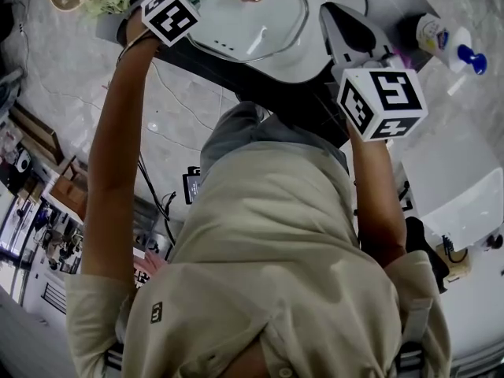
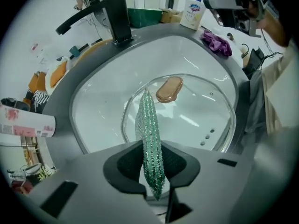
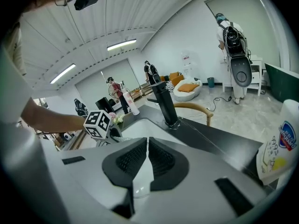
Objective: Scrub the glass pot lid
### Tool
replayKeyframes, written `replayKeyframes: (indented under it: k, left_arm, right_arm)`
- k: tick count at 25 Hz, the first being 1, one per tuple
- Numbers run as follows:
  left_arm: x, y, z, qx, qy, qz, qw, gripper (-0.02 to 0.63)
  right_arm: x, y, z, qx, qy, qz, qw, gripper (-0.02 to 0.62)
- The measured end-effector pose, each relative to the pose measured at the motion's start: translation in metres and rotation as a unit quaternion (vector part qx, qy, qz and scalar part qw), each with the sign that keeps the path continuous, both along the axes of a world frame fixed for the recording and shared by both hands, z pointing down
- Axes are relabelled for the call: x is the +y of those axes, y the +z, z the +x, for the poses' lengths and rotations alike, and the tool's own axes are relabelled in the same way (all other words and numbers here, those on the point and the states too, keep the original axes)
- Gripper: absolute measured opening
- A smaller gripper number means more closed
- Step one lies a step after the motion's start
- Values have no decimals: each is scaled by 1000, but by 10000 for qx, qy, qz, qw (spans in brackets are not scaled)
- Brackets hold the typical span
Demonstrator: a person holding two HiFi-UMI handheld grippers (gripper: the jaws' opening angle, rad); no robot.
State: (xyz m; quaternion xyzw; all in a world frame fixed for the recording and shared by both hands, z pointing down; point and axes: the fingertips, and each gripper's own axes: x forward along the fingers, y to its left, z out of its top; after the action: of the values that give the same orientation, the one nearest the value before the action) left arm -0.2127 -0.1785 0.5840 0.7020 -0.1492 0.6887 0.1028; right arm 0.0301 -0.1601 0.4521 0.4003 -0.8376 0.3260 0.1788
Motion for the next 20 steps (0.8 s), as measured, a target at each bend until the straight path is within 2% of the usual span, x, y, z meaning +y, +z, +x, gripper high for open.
replayKeyframes:
  k: [3,5,8,10,12,20]
  left_arm:
    - [-20,8,7,-19,226,10,9997,89]
    - [-30,14,11,-30,331,-128,9994,89]
    - [-29,27,21,-1,261,-761,9968,89]
    - [-24,34,30,32,174,-1247,9920,89]
    - [-24,38,44,56,180,-1555,9877,89]
    - [-19,48,100,142,669,-1956,9783,88]
  right_arm:
    - [1,5,5,7,54,-57,10000,28]
    - [3,9,10,11,123,-116,9999,28]
    - [6,16,18,21,212,-190,9996,28]
    - [6,20,23,25,275,-218,9994,28]
    - [7,23,28,29,329,-249,9991,28]
    - [10,32,43,26,506,-368,9980,28]
